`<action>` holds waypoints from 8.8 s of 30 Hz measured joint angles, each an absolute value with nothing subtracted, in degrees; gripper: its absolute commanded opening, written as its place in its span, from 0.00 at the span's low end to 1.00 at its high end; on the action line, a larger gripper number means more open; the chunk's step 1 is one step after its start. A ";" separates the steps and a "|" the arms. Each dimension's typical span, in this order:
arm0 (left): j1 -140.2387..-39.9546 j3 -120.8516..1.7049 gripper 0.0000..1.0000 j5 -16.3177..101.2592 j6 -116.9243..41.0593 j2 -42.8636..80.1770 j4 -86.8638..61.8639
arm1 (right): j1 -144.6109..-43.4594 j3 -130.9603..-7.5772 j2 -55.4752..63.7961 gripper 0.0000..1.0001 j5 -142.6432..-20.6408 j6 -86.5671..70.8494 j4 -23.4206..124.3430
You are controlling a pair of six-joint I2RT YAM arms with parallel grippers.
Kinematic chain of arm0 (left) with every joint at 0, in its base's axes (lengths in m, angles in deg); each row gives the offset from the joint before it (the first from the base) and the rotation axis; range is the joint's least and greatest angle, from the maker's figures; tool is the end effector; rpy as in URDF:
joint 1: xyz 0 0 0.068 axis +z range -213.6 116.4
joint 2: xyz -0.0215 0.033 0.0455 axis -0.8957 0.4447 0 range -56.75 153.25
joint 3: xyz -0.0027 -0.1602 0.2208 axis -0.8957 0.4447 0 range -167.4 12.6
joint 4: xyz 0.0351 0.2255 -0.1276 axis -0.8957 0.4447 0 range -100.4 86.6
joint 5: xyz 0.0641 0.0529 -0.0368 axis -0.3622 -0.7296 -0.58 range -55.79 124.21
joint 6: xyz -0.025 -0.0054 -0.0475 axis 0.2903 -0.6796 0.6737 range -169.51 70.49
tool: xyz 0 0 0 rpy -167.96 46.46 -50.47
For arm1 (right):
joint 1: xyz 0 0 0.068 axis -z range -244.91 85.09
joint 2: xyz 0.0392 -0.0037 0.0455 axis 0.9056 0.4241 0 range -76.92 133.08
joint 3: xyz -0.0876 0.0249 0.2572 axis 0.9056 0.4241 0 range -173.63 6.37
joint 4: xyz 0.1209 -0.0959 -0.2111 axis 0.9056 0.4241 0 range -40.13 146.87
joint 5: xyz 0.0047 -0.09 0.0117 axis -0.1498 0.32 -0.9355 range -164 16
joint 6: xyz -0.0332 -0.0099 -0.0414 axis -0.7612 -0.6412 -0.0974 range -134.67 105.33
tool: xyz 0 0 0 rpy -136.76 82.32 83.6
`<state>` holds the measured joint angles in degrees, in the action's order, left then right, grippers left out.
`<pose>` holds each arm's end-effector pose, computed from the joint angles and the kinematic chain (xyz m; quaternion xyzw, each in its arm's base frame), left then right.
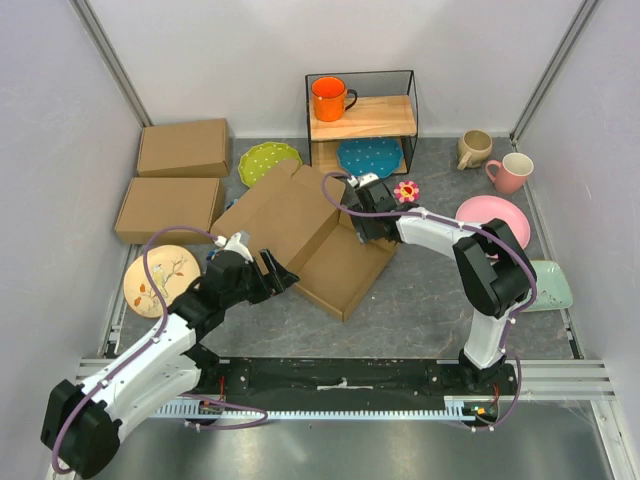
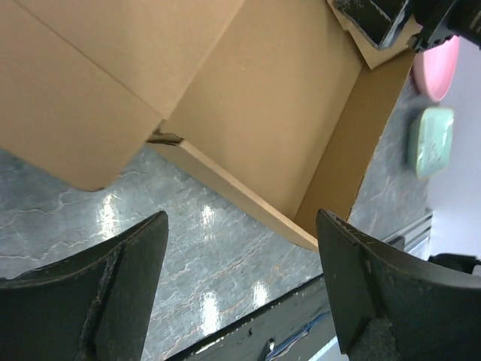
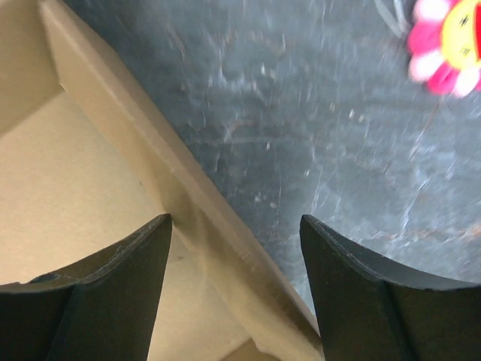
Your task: Fold the paper box
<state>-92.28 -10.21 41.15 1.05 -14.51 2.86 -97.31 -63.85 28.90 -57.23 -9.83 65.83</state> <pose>0.1450 -0.0842 0.2070 -0.1377 0.8655 -0.3461 0.3348 0.3375 0.2021 0.1889 -0.1759 0.9187 -0.0266 0.3526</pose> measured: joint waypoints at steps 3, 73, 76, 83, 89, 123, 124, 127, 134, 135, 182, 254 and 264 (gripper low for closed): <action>-95.85 -10.21 0.85 39.77 1.40 -10.14 0.98 | -97.31 -59.61 28.90 0.54 -56.88 -8.15 64.65; -94.69 -18.54 0.75 16.39 -3.78 2.73 11.80 | -128.85 -29.25 5.05 0.58 -44.77 37.75 61.90; -94.69 -18.54 0.75 16.36 -3.86 2.62 11.56 | -129.18 -29.51 4.05 0.69 -43.91 37.34 64.63; -94.69 -18.19 0.75 16.52 -4.02 1.47 11.34 | -128.17 -34.96 4.05 0.80 -40.22 34.01 69.74; -94.69 -16.35 0.73 17.89 -4.00 0.59 11.17 | -121.59 -38.15 4.70 0.76 -40.00 28.26 67.67; -94.69 -14.61 0.68 23.84 -4.00 9.86 1.81 | -117.16 -32.35 9.69 0.00 -42.17 23.78 57.57; -94.69 -15.39 0.68 23.86 -4.02 10.43 1.66 | -117.07 -32.00 9.29 0.00 -41.95 24.26 57.72; -94.69 -17.38 0.66 23.88 -4.24 10.97 1.40 | -117.03 -31.00 8.18 0.00 -41.55 25.29 58.05; -94.69 -18.12 0.56 23.99 -5.83 11.63 1.07 | -117.03 -30.32 7.24 0.00 -40.77 26.76 59.03; -94.71 -18.17 0.56 23.97 -6.14 12.02 1.09 | -117.03 -30.12 7.02 0.00 -40.72 26.91 59.10; -99.80 -17.84 0.18 22.26 -6.44 16.61 -1.62 | -116.92 -29.12 3.70 0.00 -42.34 26.08 66.25; -100.31 -17.91 1.00 17.83 -7.56 -15.67 11.08 | -79.85 -79.67 44.18 0.98 -49.73 18.87 61.77; -100.31 -17.93 1.00 17.83 -7.56 -14.75 11.06 | -79.85 -84.79 48.81 0.95 -48.40 16.72 61.88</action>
